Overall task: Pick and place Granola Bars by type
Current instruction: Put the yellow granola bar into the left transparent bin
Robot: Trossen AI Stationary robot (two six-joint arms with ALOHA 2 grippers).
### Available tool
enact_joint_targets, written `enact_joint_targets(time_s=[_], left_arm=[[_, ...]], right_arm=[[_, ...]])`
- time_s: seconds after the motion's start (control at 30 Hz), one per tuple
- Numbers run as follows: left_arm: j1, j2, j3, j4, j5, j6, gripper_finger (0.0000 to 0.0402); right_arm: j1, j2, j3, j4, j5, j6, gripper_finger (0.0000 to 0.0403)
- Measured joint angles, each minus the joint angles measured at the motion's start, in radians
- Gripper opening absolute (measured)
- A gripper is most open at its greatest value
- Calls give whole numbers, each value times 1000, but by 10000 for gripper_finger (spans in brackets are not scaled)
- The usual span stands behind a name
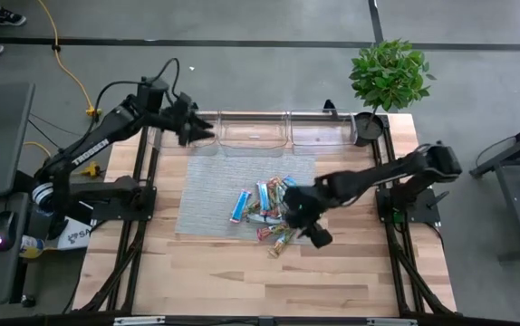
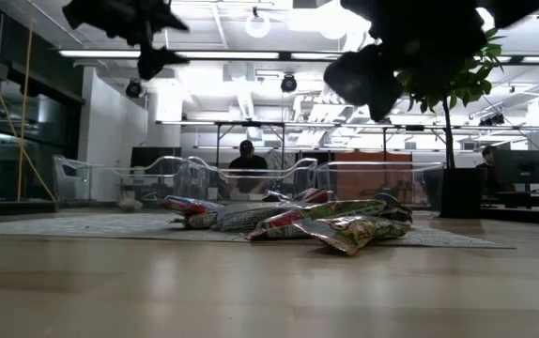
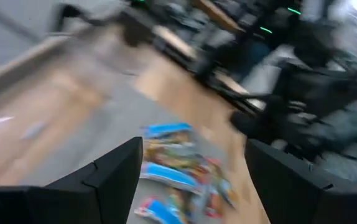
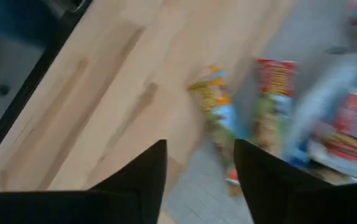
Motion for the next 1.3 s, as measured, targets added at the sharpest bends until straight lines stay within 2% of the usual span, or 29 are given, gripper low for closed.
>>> enact_joint_targets(time_s=[0.1, 0.17, 0.33, 0.47, 0.53, 0.73, 1.3], left_arm=[[-111, -14, 0, 0, 9, 14, 279], [-176, -20, 0, 0, -11, 16, 279], [-299, -21, 0, 1, -103, 23, 279], [-356, -22, 0, 1, -192, 22, 279], [-367, -22, 0, 1, -233, 23, 279], [-365, -22, 0, 1, -261, 38, 279], [-365, -21, 0, 1, -304, 38, 279]], right_arm=[[41, 54, 0, 21, 23, -51, 199], [61, 86, 0, 44, 76, -71, 204], [80, 161, 0, 151, 229, -99, 207], [79, 215, 1, 209, 321, -108, 207], [79, 234, 1, 221, 319, -98, 207], [100, 249, 1, 227, 285, -34, 207], [126, 236, 5, 225, 290, 16, 207]])
